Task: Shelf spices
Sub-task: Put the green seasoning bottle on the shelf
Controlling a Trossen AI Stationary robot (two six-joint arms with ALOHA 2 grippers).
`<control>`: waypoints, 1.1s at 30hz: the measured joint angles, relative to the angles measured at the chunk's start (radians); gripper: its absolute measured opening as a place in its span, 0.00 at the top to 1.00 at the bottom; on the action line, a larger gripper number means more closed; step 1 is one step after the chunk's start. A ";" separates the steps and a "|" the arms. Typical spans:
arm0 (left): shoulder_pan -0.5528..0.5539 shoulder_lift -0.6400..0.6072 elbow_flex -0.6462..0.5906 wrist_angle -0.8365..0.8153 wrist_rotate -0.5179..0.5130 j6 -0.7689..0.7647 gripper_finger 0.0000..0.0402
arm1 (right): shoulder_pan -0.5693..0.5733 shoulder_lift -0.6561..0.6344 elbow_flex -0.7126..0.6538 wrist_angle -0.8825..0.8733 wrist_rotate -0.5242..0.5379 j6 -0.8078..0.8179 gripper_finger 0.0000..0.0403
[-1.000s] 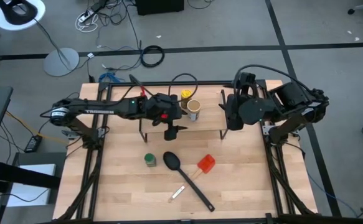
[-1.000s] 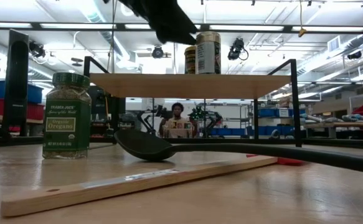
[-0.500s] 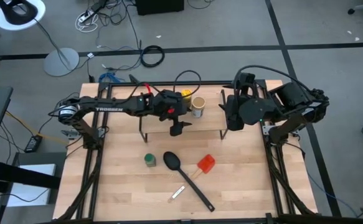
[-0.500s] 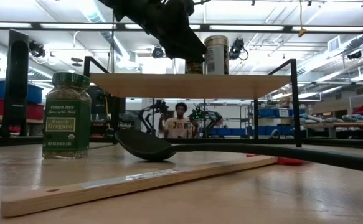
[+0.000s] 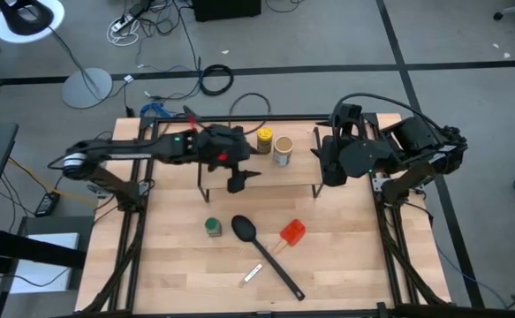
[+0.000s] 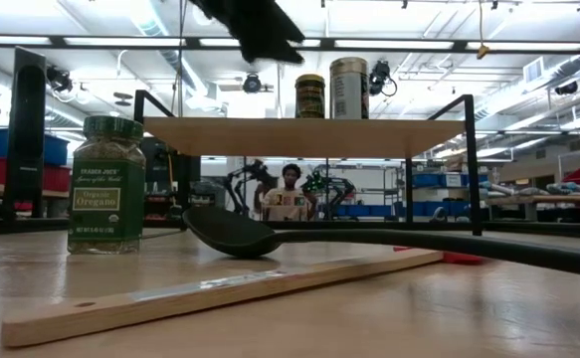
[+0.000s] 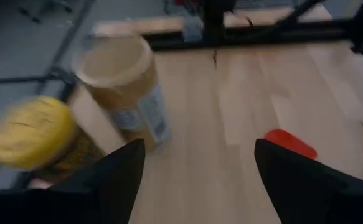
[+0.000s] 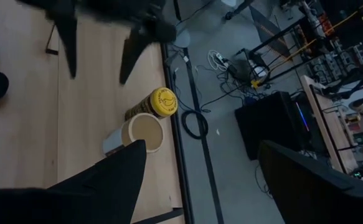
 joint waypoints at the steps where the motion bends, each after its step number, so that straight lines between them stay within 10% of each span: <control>1: -0.007 -0.032 0.000 -0.017 -0.023 -0.002 0.23 | 0.000 0.000 0.000 0.000 -0.001 -0.002 0.24; 12: -0.042 -0.250 0.000 -0.334 -0.146 -0.110 0.23 | -0.002 0.000 0.000 0.009 -0.004 -0.016 0.24; 33: -0.266 -0.059 -0.001 -0.532 -0.140 -0.321 0.23 | -0.003 0.000 0.000 0.044 -0.014 -0.012 0.24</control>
